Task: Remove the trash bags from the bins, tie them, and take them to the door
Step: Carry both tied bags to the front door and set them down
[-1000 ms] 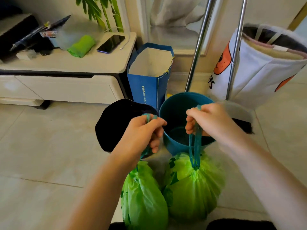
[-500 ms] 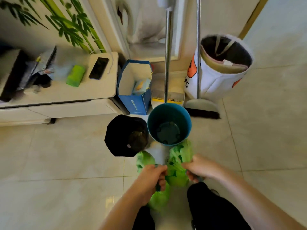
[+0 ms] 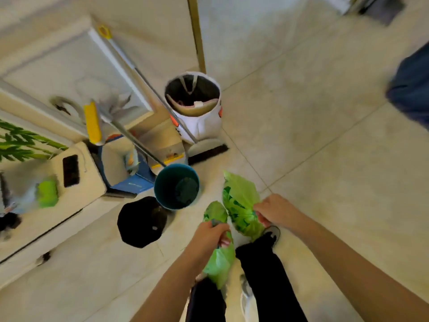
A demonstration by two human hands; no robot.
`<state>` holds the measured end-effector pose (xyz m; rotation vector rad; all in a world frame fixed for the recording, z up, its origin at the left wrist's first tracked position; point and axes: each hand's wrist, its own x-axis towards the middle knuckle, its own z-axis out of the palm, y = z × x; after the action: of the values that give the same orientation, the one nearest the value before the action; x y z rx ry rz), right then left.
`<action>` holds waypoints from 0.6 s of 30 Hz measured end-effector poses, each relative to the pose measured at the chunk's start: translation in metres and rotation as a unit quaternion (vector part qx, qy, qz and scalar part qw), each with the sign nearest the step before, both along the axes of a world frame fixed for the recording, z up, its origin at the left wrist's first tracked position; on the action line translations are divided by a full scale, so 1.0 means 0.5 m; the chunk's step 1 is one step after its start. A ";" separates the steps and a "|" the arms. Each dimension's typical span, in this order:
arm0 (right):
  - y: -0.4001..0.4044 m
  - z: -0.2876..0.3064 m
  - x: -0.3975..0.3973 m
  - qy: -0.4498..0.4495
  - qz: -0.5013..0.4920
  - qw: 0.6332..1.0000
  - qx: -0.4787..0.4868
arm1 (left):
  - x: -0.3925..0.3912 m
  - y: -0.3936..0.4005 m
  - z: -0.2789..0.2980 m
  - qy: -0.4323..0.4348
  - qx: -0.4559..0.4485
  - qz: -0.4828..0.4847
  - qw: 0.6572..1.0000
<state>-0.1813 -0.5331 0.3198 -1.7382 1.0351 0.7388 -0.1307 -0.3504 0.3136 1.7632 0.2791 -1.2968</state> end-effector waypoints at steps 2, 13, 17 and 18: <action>-0.055 0.049 -0.040 -0.013 -0.067 0.998 0.018 | -0.007 -0.063 0.047 -0.019 0.009 -0.042 0.999; -0.300 0.186 -0.256 -0.126 -0.289 0.949 0.017 | -0.088 -0.443 0.169 -0.212 0.042 -0.222 0.951; -0.390 0.203 -0.313 -0.138 -0.388 0.911 -0.022 | -0.113 -0.567 0.196 -0.243 -0.018 -0.243 0.939; -0.412 0.205 -0.326 -0.140 -0.409 0.901 -0.031 | -0.119 -0.596 0.200 -0.245 -0.032 -0.249 0.936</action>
<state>-0.3445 -0.7389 0.4221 -1.2214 1.4326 -0.0789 -0.1901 -0.6482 0.4134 2.1074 -0.5176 -1.1244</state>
